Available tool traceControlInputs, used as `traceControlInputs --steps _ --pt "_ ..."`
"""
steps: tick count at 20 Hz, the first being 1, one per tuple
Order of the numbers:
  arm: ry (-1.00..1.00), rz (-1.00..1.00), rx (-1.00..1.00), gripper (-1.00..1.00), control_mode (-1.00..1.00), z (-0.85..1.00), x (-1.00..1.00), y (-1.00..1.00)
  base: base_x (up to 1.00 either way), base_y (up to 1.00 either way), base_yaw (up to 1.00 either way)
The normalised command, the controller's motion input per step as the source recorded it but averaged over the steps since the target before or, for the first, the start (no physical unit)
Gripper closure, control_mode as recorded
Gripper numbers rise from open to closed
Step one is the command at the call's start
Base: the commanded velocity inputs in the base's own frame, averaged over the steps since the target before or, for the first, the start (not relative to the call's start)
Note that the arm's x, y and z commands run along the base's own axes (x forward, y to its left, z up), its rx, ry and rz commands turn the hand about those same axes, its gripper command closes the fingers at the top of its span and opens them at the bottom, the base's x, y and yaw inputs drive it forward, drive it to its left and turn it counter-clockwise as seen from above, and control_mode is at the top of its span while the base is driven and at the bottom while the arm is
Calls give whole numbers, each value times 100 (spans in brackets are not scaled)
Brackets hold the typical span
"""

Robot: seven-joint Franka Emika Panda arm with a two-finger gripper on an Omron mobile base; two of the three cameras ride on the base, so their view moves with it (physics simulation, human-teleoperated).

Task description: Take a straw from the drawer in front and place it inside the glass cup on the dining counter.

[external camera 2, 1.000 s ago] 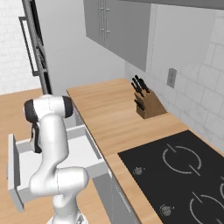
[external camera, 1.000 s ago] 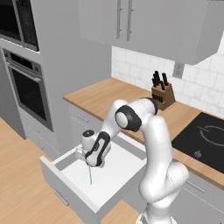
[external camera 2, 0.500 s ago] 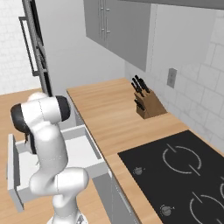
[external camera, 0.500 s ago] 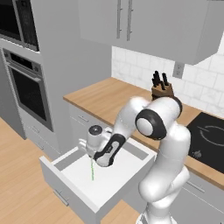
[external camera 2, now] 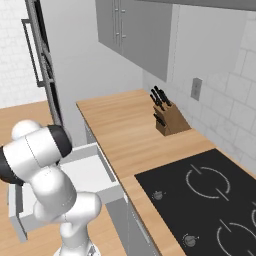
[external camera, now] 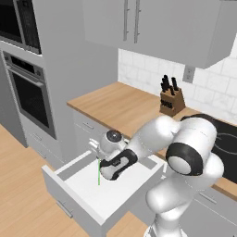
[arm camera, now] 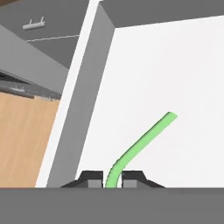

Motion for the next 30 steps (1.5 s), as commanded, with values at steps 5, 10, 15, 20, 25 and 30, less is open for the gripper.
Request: traceControlInputs --steps 5,10,15,20,25,30 --pt "-1 0 1 100 -100 100 44 -2 0 0 0" --pt "0 0 -3 100 -100 100 40 -23 0 0 0" --pt "0 5 -17 100 -100 100 3 -33 0 0 0" --pt "0 10 -27 100 -100 100 -16 -49 0 0 0" --pt "2 11 -25 100 -100 99 -17 -64 0 0 0" --pt "11 6 -8 100 -100 39 -38 -67 0 0 0"
